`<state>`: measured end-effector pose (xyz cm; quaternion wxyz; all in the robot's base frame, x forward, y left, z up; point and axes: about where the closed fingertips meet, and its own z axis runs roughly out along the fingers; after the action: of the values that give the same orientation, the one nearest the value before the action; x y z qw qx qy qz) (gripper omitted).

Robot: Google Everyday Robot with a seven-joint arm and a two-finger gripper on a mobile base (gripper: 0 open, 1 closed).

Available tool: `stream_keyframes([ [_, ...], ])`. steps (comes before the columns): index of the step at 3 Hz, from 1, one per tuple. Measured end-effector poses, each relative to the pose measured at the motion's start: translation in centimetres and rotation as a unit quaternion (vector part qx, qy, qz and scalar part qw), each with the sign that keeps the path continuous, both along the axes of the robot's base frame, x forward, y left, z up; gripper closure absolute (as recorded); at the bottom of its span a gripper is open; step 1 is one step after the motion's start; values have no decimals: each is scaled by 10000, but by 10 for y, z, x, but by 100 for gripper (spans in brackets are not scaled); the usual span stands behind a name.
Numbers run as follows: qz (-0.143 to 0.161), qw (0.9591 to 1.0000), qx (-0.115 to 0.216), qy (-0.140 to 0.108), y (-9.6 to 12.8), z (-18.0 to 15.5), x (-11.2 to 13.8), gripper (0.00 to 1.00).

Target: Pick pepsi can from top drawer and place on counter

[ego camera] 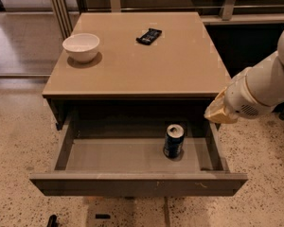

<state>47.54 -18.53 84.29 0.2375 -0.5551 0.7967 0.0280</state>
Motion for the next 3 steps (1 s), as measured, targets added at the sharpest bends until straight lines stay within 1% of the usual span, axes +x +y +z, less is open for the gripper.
stream_keyframes([
  [1, -49, 9999, 59, -144, 3, -6, 9, 100],
  [2, -48, 9999, 59, -144, 3, -6, 9, 100],
  [3, -9, 9999, 88, -114, 5, -22, 6, 87],
])
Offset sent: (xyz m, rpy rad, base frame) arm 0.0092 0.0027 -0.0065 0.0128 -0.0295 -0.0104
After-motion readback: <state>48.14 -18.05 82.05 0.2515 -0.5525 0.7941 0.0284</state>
